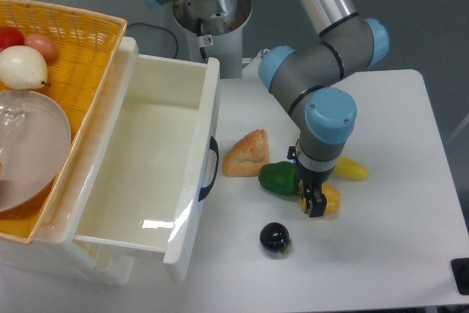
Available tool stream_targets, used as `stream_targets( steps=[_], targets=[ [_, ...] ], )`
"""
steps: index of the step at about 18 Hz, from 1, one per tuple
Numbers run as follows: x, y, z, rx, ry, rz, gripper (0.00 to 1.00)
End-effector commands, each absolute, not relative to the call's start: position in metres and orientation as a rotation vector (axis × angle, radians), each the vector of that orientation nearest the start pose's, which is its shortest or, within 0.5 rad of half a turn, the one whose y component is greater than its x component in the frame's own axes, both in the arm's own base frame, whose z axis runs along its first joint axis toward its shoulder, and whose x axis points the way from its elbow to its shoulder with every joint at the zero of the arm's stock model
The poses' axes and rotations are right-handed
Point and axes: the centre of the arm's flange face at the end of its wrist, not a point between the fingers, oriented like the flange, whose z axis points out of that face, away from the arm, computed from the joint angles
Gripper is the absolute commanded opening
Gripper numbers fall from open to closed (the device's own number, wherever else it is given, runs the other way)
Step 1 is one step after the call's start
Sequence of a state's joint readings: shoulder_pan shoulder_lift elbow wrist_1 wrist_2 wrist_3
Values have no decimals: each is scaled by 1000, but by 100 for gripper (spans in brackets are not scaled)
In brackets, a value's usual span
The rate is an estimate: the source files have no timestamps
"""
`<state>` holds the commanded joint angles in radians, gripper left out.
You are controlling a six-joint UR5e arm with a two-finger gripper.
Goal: Pick up the yellow pepper
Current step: 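Lower the gripper down onto the yellow pepper, fingers straddling it, then close the gripper fingers around the yellow pepper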
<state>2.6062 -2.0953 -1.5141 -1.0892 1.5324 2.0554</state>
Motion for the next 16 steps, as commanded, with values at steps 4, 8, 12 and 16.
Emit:
stream_targets(
  steps=[4,8,12,16],
  targets=[
    [-509,455,241,-2690,1543,9,100],
    [-516,448,240,-2675,1570,8,100],
    [-527,436,239,-2643,1623,11,100],
    [-526,433,233,-2642,1625,-8,100]
  ],
)
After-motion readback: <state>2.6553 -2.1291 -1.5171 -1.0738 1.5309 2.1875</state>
